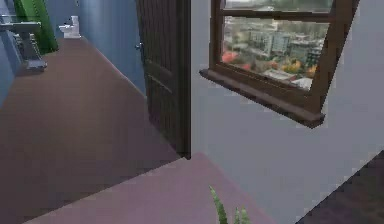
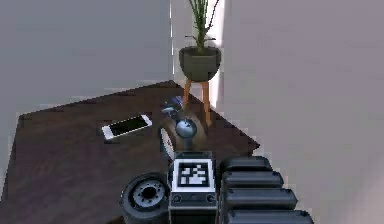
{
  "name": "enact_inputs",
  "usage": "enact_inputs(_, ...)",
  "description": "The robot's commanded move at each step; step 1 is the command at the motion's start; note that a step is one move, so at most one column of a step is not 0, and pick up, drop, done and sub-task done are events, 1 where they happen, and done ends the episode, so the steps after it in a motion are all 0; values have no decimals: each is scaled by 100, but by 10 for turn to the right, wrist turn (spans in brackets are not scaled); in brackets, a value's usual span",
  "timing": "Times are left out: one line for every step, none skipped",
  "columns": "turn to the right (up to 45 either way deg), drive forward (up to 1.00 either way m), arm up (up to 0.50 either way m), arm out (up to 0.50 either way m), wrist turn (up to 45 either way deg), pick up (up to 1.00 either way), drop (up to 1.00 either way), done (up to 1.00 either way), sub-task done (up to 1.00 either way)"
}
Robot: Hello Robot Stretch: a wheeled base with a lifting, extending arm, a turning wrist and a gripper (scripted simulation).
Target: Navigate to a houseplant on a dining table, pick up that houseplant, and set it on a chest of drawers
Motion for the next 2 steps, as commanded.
enact_inputs(-450,0,0,0,0,0,0,0,0)
enact_inputs(-390,0,0,0,0,0,0,0,0)
